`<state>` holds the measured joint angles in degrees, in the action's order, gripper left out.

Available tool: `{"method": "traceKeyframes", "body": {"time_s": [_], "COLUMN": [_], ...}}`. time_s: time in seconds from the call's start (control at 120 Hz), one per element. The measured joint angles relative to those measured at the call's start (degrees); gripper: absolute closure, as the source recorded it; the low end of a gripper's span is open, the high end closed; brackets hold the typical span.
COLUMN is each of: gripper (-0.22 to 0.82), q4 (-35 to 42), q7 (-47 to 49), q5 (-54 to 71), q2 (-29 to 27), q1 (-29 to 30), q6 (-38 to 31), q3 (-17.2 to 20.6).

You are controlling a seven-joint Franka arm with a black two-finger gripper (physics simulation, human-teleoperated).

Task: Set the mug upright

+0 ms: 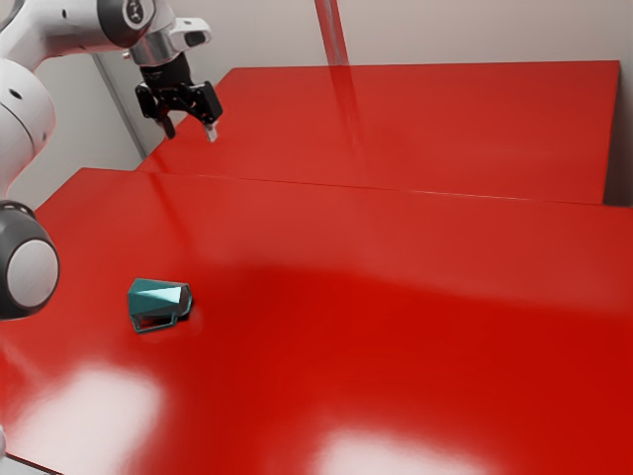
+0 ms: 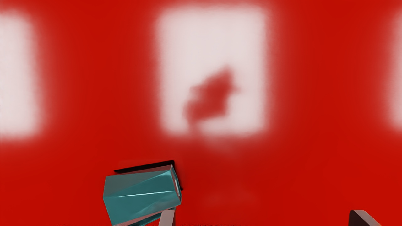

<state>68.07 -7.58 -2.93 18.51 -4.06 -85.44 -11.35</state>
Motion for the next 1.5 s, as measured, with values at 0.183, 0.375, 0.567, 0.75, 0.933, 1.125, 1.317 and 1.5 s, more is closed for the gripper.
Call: {"method": "traceKeyframes", "body": {"time_s": [0.183, 0.375, 0.567, 0.75, 0.933, 1.125, 1.317, 1.5], "gripper": [0.00, 0.00, 0.00, 0.00, 0.00, 0.00, 0.00, 0.00], "q4": [0.0, 6.8, 25.9, 35.7, 40.7, 44.4, 44.5, 44.7], "q7": [0.7, 1.1, -0.7, -4.7, -9.6, -16.1, -22.8, -28.2], "q5": [0.6, -0.8, -9.8, -14.4, -16.1, -19.3, -24.0, -27.3], "q2": [-0.1, -4.8, -12.8, -14.4, -14.6, -12.2, -8.1, -5.8], "q1": [0.4, 0.5, 0.2, -0.2, -0.4, 1.3, 4.2, 5.7], "q6": [1.5, 4.6, 2.5, -1.9, -7.0, -13.0, -16.9, -18.9], "q3": [-1.0, -1.6, -11.8, -17.3, -21.2, -24.0, -24.3, -24.3]}}
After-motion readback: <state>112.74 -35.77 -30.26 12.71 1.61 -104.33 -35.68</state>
